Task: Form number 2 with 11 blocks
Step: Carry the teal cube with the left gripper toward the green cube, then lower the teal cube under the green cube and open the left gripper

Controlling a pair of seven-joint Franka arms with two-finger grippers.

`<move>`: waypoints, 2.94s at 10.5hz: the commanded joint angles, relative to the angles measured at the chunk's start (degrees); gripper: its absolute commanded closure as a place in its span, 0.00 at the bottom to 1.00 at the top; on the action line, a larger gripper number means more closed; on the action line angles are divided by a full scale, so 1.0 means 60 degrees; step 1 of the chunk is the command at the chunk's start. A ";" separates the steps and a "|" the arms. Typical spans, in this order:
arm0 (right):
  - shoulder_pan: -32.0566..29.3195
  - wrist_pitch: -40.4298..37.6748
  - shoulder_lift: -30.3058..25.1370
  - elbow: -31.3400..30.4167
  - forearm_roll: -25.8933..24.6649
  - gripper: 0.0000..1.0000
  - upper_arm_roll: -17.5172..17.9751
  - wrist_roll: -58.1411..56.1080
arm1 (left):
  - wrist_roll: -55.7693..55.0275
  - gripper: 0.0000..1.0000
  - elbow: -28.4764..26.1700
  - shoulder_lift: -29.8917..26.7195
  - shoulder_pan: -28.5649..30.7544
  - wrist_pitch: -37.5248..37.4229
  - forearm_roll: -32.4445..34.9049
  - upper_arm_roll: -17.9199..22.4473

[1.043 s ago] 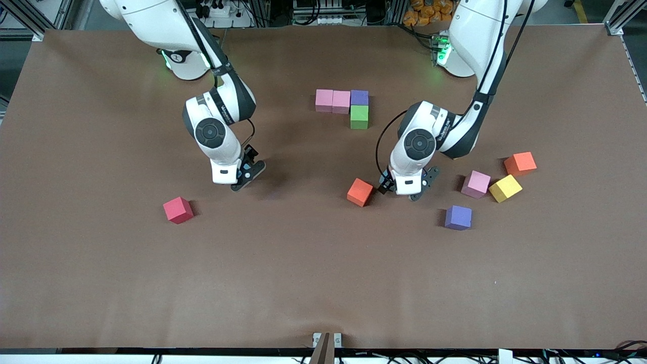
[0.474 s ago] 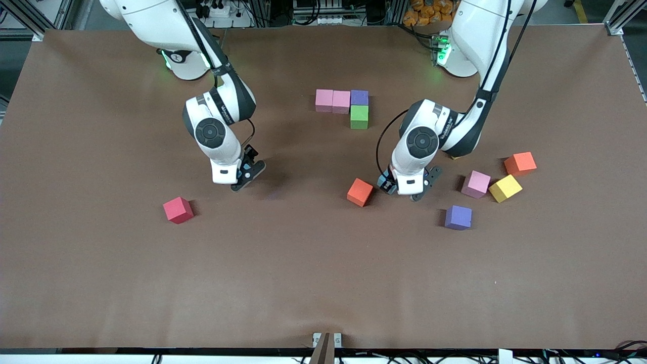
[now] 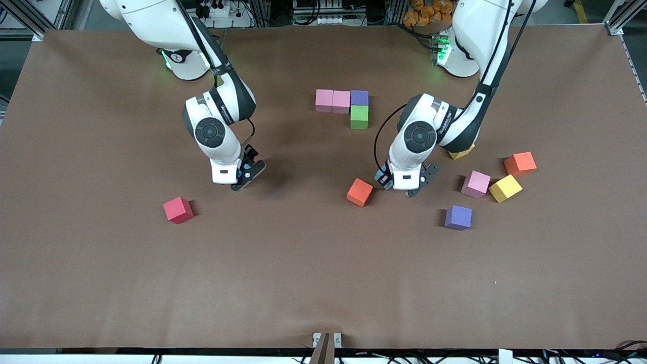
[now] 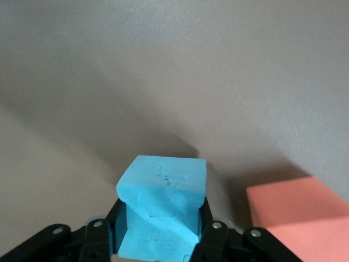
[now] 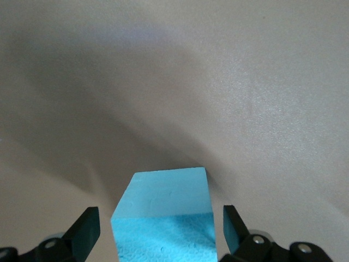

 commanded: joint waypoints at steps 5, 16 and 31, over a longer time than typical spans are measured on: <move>0.0028 -0.0028 -0.0327 -0.0237 -0.0012 0.00 0.0003 -0.0054 | 0.1028 0.58 -0.0425 -0.0658 -0.0057 -0.0491 0.0074 -0.1346; 0.0028 -0.0028 -0.0342 -0.0223 -0.0012 0.00 0.0003 -0.0054 | 0.3561 0.57 -0.1142 -0.0643 0.0205 0.0256 0.1203 -0.2680; 0.0028 -0.0028 -0.0342 -0.0208 -0.0012 0.00 0.0003 -0.0054 | 0.3754 0.57 -0.1142 -0.0409 0.0265 0.0227 0.1671 -0.3032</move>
